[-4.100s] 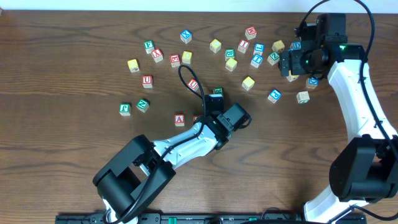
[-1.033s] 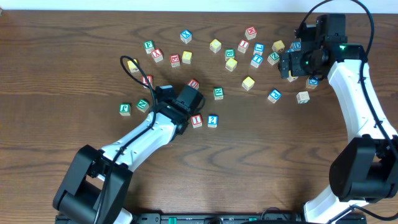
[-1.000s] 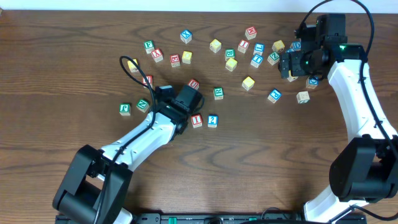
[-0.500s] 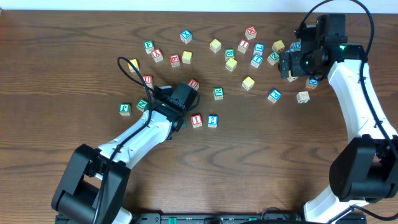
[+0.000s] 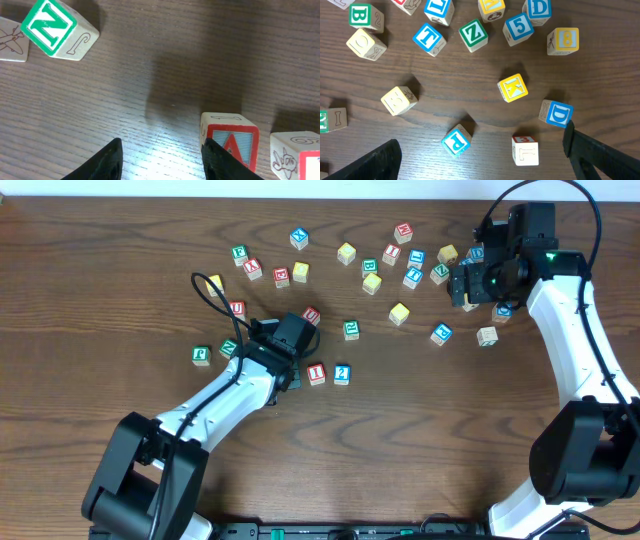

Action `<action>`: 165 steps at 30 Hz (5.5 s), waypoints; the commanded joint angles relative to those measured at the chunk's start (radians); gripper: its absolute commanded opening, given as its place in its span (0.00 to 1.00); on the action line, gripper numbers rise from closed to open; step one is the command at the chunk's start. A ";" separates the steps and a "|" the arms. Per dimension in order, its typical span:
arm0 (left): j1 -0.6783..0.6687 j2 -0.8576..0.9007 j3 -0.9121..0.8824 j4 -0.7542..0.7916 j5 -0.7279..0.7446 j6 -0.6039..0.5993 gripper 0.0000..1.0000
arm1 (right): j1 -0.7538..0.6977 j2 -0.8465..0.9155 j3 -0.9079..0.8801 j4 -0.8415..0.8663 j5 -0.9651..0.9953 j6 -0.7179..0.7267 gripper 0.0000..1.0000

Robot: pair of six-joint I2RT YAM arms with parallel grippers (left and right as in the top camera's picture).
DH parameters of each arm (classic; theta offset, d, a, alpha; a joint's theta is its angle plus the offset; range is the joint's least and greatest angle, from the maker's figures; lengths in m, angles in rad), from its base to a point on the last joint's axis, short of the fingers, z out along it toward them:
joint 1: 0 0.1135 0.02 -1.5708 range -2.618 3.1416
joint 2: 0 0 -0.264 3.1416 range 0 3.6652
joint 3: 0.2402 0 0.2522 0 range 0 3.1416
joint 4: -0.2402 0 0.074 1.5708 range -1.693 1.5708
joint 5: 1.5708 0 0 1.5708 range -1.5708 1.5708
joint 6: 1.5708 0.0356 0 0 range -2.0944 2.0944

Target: Spell out AI2

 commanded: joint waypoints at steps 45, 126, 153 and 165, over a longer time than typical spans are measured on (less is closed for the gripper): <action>0.093 0.076 -0.059 0.303 0.150 0.123 0.50 | -0.002 -0.015 0.021 -0.005 0.004 0.011 0.99; 0.177 0.084 -0.056 0.222 0.322 0.142 0.45 | -0.002 -0.015 0.021 -0.003 0.004 0.011 0.99; 0.177 0.084 -0.056 0.106 0.472 0.199 0.45 | 0.009 -0.015 0.021 -0.006 0.004 0.011 0.99; 0.172 0.084 -0.056 0.116 0.540 0.263 0.45 | 0.022 -0.012 0.021 -0.001 0.004 0.011 0.99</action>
